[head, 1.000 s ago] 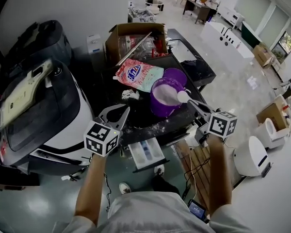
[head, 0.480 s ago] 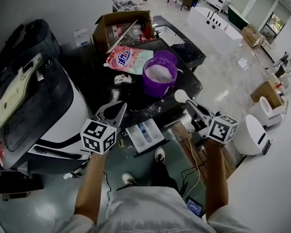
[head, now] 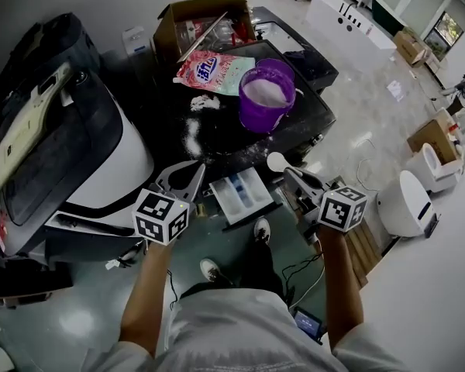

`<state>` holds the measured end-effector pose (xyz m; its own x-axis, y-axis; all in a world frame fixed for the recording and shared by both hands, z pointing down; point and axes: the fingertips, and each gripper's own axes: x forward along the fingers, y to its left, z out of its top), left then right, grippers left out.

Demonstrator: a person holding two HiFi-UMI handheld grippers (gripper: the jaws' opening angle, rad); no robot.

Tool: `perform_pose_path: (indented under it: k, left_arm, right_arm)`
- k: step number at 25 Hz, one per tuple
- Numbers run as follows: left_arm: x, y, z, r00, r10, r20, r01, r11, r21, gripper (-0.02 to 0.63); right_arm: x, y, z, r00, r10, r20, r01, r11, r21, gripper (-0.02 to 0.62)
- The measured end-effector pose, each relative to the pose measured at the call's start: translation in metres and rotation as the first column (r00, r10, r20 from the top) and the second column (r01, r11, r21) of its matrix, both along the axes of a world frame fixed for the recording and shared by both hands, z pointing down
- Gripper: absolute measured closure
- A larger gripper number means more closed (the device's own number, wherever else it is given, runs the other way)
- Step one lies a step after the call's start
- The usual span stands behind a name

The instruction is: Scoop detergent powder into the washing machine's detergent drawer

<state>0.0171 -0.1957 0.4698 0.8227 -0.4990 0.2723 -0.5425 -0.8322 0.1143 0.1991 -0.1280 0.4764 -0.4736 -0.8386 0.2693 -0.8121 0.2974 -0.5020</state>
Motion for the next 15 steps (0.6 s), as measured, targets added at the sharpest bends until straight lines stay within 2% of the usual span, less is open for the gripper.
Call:
perform_pose_path:
  k: [6, 15]
  left_arm:
    - [-0.019, 0.006, 0.025, 0.999, -0.046, 0.026, 0.047, 0.998, -0.031, 0.600]
    - [-0.047, 0.015, 0.049, 0.992, -0.107, 0.064, 0.111, 0.992, -0.059, 0.600]
  right_arm:
    - [-0.037, -0.003, 0.050, 0.994, -0.095, -0.059, 0.089, 0.991, -0.100, 0.583]
    - [-0.079, -0.012, 0.113, 0.960, -0.227, -0.161, 0.189, 0.956, -0.225, 0.583]
